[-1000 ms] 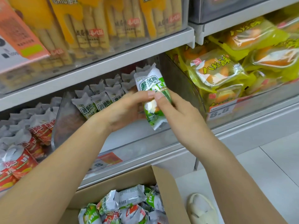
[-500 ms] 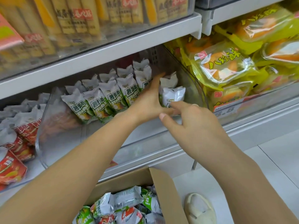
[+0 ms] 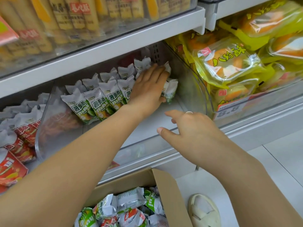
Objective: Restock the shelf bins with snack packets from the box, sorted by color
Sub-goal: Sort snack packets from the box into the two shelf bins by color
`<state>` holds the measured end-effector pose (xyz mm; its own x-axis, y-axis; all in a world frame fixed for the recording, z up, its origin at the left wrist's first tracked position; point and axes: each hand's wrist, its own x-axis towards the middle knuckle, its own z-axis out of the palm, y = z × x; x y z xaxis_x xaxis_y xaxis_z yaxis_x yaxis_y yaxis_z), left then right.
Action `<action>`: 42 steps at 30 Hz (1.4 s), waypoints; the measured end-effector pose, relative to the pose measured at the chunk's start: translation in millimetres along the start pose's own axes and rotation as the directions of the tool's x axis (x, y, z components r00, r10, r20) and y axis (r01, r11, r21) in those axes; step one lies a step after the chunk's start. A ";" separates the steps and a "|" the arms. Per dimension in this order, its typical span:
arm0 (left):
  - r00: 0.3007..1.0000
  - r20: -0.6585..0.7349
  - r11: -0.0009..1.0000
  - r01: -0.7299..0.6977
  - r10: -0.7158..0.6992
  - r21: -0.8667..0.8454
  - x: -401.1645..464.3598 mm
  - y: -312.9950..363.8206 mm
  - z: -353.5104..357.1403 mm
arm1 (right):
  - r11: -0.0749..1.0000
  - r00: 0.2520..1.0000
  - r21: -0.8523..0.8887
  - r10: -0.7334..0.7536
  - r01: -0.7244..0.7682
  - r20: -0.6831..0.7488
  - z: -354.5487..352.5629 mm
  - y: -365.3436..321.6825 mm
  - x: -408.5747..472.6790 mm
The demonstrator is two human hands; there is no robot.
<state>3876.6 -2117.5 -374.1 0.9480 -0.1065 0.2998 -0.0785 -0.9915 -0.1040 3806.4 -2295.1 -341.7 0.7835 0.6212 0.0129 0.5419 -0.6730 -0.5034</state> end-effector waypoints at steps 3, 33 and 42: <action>0.999 0.006 0.992 0.043 -0.044 0.116 11.8 -4.9 4.7 | 1.000 1.000 0.015 0.003 -0.004 0.009 -1.0 1.0 -0.6; 0.983 0.148 0.893 0.031 -0.109 0.448 51.7 -26.7 -1.7 | 0.996 0.996 -0.084 0.044 -0.037 0.078 1.0 -3.6 1.8; 0.946 -0.225 0.966 0.198 -0.233 -0.166 -6.1 -41.8 -50.3 | 0.996 0.995 -0.076 0.046 -0.040 0.084 2.9 -3.5 4.5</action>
<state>3858.6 -2079.2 -323.9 0.8457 0.1134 0.5214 0.0610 -0.9913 0.1167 3807.2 -2288.8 -342.4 0.7795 0.6209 -0.0830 0.5317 -0.7258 -0.4365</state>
